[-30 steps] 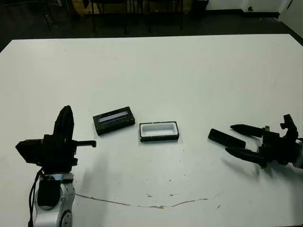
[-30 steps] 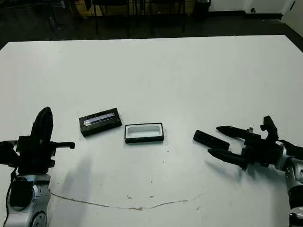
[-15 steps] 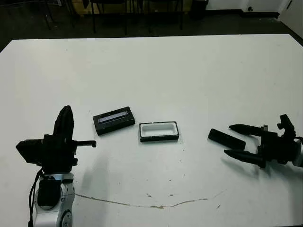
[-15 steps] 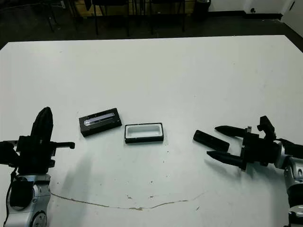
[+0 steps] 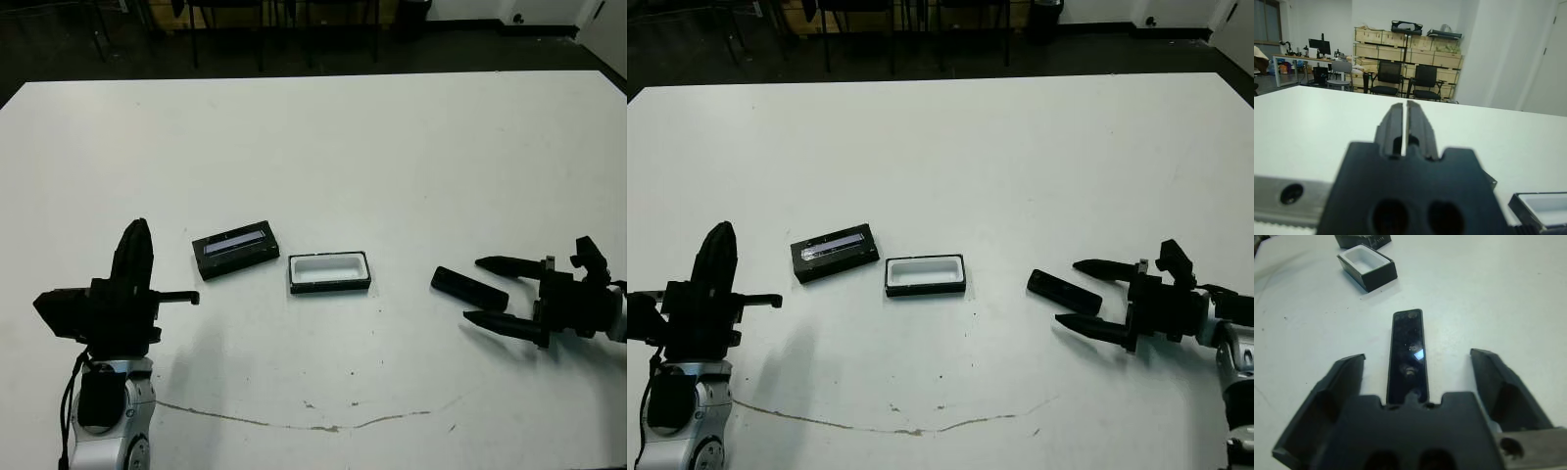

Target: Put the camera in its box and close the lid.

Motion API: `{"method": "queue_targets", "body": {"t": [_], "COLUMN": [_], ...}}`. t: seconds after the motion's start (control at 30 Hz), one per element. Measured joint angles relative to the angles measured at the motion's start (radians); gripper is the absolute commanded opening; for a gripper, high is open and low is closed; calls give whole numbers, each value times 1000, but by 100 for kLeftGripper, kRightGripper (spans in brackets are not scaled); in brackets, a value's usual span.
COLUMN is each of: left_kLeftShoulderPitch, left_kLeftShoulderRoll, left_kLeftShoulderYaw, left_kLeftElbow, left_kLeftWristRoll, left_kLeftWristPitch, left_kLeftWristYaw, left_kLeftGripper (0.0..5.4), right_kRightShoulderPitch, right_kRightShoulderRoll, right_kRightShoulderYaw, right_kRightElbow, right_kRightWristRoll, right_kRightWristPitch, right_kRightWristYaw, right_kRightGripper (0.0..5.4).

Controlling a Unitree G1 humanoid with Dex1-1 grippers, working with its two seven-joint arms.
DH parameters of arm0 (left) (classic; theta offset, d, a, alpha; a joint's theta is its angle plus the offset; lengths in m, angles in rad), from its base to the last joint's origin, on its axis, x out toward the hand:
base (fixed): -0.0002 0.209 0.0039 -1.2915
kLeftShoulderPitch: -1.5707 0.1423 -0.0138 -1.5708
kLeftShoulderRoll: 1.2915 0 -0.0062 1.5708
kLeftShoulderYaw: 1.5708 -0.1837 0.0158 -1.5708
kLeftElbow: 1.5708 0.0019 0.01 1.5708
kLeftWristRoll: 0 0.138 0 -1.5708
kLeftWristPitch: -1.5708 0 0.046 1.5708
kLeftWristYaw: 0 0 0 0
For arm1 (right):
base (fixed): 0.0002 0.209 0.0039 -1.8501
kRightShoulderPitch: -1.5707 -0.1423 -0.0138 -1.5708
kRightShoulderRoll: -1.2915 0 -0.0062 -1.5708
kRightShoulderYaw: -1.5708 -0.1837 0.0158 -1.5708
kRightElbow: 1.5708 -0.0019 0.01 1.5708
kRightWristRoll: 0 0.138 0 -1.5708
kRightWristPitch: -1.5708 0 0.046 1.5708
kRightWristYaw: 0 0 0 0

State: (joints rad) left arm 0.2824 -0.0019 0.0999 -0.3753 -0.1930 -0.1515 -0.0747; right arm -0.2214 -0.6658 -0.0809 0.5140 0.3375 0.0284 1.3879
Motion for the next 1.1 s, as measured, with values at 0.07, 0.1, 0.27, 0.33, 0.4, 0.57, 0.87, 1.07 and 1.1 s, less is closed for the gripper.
{"method": "queue_targets", "body": {"t": [0.07, 0.1, 0.27, 0.33, 0.4, 0.57, 0.87, 1.07, 1.1], "left_kLeftShoulderPitch": [-1, -1, -1, -1, -1, -1, -2, -3, -2], "left_kLeftShoulderRoll": [0, 0, 0, 0, 0, 0, 0, 0, 0], "left_kLeftShoulderYaw": [0, 0, 0, 0, 0, 1, 5, 5, 5], "left_kLeftElbow": [0, 0, 2, 3, 3, 3, 1, 2, 2], "left_kLeftWristRoll": [-1, -1, 1, 2, 2, 1, 0, 0, 0], "left_kLeftWristPitch": [-1, -1, -6, -8, -8, -8, -2, -3, -3], "left_kLeftWristYaw": [-1, -1, -3, -3, -3, -3, 4, 3, 3], "left_kLeftGripper": [0, 0, 0, 0, 0, 0, 0, 0, 0], "right_kRightShoulderPitch": [25, 36, 45, 40, 32, 30, 124, 153, 149], "right_kRightShoulderRoll": [-4, -8, -11, -11, -12, -29, -86, -93, -91], "right_kRightShoulderYaw": [-1, -1, -2, -1, 1, 13, -3, -28, -30], "right_kRightElbow": [-49, -72, -96, -72, -50, -55, -360, -468, -446], "right_kRightWristRoll": [-3, -6, -6, -7, -12, -16, 57, 99, 95], "right_kRightWristPitch": [29, 43, 81, 56, 30, 43, 316, 375, 359], "right_kRightWristYaw": [-39, -61, -104, -101, -95, -93, -121, -159, -163], "right_kRightGripper": [403, 384, 293, 256, 220, 127, 64, 64, 64]}}
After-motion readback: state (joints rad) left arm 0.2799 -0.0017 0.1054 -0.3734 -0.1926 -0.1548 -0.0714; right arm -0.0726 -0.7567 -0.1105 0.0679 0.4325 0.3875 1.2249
